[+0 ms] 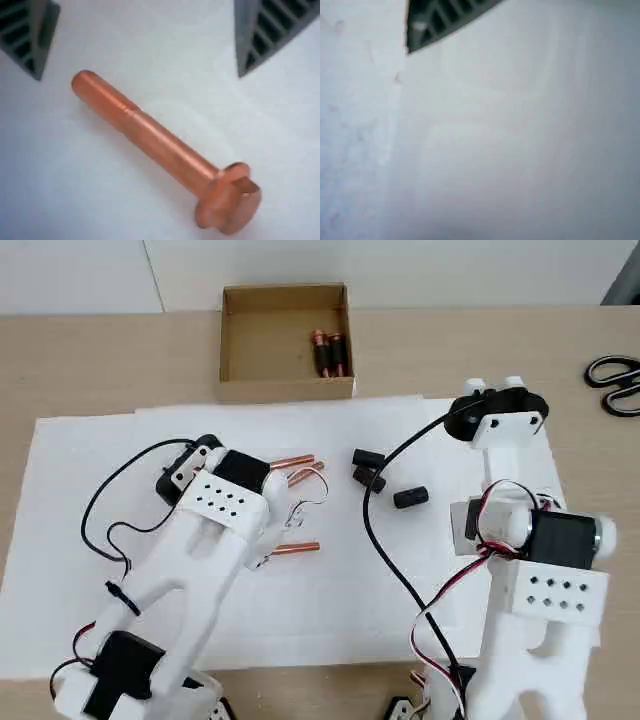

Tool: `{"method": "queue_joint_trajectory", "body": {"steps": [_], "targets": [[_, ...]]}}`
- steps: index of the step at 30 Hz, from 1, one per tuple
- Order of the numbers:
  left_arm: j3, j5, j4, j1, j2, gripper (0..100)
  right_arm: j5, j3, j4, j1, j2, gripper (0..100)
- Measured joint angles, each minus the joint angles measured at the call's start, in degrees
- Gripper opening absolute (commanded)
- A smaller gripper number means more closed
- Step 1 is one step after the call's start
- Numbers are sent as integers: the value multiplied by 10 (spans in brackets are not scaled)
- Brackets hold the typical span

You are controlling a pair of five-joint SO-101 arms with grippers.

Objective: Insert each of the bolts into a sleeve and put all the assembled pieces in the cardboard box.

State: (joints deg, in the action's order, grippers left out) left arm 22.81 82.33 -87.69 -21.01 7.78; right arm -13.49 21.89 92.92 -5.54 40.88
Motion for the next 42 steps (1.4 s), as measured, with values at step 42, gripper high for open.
{"method": "queue_joint_trajectory", "body": {"steps": [42], "targets": [[196,8,273,11,1,128,0,0,0,0,0,192]]}}
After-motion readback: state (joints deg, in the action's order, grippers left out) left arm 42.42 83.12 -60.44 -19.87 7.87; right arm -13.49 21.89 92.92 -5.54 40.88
